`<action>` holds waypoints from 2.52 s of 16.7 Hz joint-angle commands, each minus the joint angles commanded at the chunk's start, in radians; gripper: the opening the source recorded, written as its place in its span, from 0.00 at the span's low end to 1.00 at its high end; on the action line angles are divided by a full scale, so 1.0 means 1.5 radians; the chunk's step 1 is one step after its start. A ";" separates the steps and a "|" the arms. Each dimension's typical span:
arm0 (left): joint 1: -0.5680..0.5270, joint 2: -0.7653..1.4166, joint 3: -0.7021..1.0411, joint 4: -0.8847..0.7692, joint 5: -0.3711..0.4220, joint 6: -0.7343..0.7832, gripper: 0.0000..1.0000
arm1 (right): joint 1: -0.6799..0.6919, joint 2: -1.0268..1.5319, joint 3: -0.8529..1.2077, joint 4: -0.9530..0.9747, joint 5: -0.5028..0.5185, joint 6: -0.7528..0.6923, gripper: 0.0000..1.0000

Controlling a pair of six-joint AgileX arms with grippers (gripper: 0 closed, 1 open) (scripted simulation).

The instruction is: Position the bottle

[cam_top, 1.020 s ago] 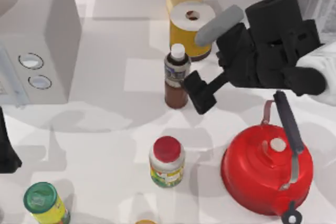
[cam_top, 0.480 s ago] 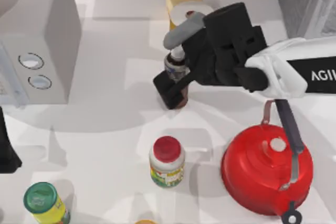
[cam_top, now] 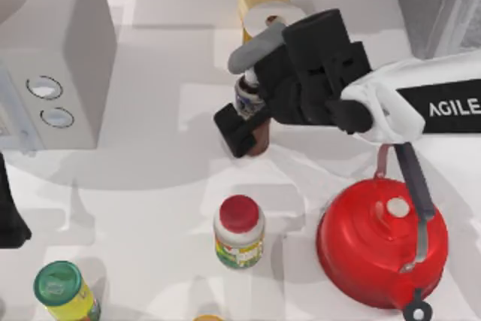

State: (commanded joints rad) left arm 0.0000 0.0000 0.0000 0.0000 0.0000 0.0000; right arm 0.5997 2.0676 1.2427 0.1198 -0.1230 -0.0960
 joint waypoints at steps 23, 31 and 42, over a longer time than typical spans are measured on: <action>0.000 0.000 0.000 0.000 0.000 0.000 1.00 | -0.009 -0.010 -0.006 -0.001 0.000 0.003 0.00; 0.000 0.000 0.000 0.000 0.000 0.000 1.00 | -0.193 -0.254 -0.190 -0.055 0.054 0.056 0.00; 0.000 0.000 0.000 0.000 0.000 0.000 1.00 | -0.349 -0.420 -0.327 -0.087 0.133 0.093 0.00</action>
State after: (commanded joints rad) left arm 0.0000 0.0000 0.0000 0.0000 0.0000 0.0000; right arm 0.0762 1.4379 0.7528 -0.0100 0.0771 0.0438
